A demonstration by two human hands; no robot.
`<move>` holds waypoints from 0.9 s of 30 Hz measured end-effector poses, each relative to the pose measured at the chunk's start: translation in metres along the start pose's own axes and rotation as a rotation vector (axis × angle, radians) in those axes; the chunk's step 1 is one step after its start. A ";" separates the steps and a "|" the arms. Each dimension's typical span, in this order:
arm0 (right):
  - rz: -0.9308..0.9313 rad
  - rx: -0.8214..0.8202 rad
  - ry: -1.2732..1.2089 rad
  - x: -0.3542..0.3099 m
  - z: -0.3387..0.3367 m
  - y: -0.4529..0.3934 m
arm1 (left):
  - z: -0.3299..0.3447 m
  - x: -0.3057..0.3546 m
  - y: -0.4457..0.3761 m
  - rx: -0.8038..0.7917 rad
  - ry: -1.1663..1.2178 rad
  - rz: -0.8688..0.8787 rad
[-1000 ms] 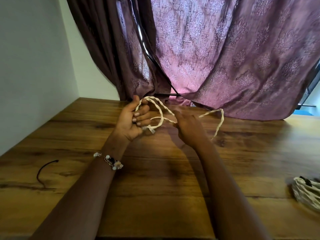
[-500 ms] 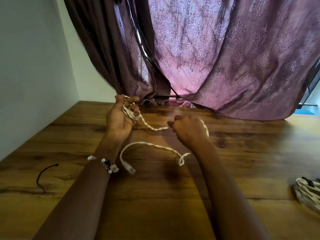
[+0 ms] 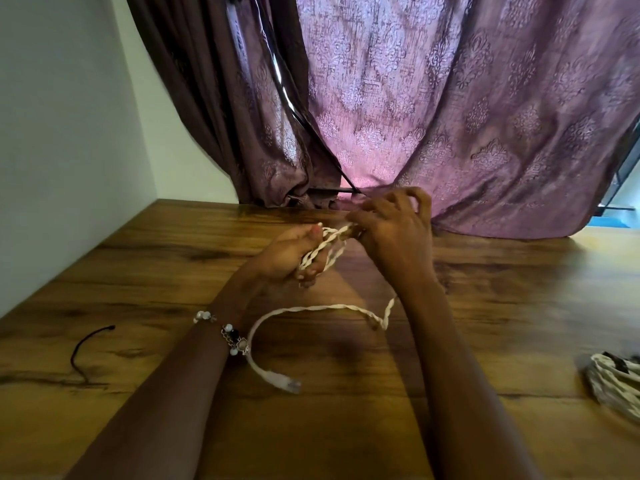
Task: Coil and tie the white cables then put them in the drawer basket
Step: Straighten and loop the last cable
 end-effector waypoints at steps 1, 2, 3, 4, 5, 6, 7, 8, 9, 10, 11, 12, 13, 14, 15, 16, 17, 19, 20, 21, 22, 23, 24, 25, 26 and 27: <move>0.082 -0.010 -0.047 0.011 0.001 0.003 | 0.001 0.000 0.001 -0.057 0.044 0.001; 0.160 -0.021 -0.163 0.022 0.003 0.005 | 0.001 0.001 0.003 -0.111 0.095 0.007; 0.228 -0.048 -0.365 0.031 0.004 0.007 | 0.001 0.002 0.006 -0.155 0.151 0.017; 0.282 -0.092 -0.623 0.035 0.006 0.008 | 0.002 0.003 0.007 -0.183 0.203 0.034; 0.329 -0.152 -0.879 0.035 0.010 0.009 | 0.003 0.004 0.008 -0.186 0.251 0.050; 0.369 -0.232 -1.115 0.031 0.013 0.009 | 0.003 0.005 0.008 -0.166 0.287 0.057; 0.387 -0.312 -1.325 0.023 0.016 0.009 | 0.003 0.007 0.007 -0.131 0.311 0.060; 0.394 -0.385 -1.498 0.014 0.018 0.010 | 0.003 0.007 0.006 -0.084 0.329 0.062; 0.408 -0.442 -1.613 0.007 0.020 0.011 | 0.002 0.007 0.005 -0.039 0.358 0.060; 0.422 -0.487 -1.680 0.001 0.022 0.012 | 0.001 0.006 0.005 -0.003 0.397 0.057; 0.437 -0.520 -1.695 -0.003 0.024 0.013 | 0.000 0.004 0.004 0.022 0.434 0.052; 0.451 -0.543 -1.673 -0.006 0.026 0.014 | 0.000 0.003 0.004 0.028 0.468 0.050; 0.458 -0.564 -1.618 -0.008 0.030 0.015 | 0.001 0.002 0.004 0.016 0.506 0.046; 0.458 -0.586 -1.562 -0.010 0.032 0.016 | 0.002 0.001 0.004 -0.005 0.543 0.043; 0.458 -0.600 -1.515 -0.011 0.035 0.017 | 0.003 0.001 0.004 -0.019 0.556 0.034; 0.460 -0.591 -1.479 -0.010 0.035 0.017 | 0.004 0.000 0.003 -0.014 0.530 0.024; 0.459 -0.572 -1.437 -0.008 0.036 0.017 | 0.004 -0.001 0.001 0.015 0.466 0.018; 0.446 -0.542 -1.340 -0.003 0.038 0.015 | 0.001 -0.004 -0.002 0.117 0.323 0.008; 0.427 -0.542 -1.288 -0.001 0.040 0.015 | 0.000 -0.005 -0.003 0.160 0.283 -0.001; 0.391 -0.555 -1.233 -0.002 0.041 0.015 | -0.002 -0.007 -0.004 0.188 0.259 -0.012; 0.360 -0.565 -1.176 -0.002 0.042 0.015 | -0.003 -0.008 -0.005 0.202 0.246 -0.024; 0.345 -0.572 -1.150 -0.003 0.042 0.016 | -0.003 -0.008 -0.005 0.205 0.240 -0.037; 0.351 -0.578 -1.164 -0.003 0.043 0.017 | -0.002 -0.008 -0.005 0.197 0.234 -0.051; 0.370 -0.590 -1.205 -0.003 0.042 0.017 | -0.002 -0.007 -0.005 0.180 0.227 -0.068; 0.390 -0.602 -1.253 -0.003 0.042 0.017 | -0.001 -0.007 -0.005 0.163 0.214 -0.084; 0.407 -0.627 -1.279 -0.004 0.042 0.018 | -0.002 -0.007 -0.004 0.153 0.194 -0.099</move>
Point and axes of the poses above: each hand's wrist, its own y-axis away from the middle knuckle, its own z-axis out of the palm, x = y × z, the point moved 5 cm from there along -y, towards the middle knuckle, and after that the axes turned 8 degrees about -x, right-handed, at the moved point
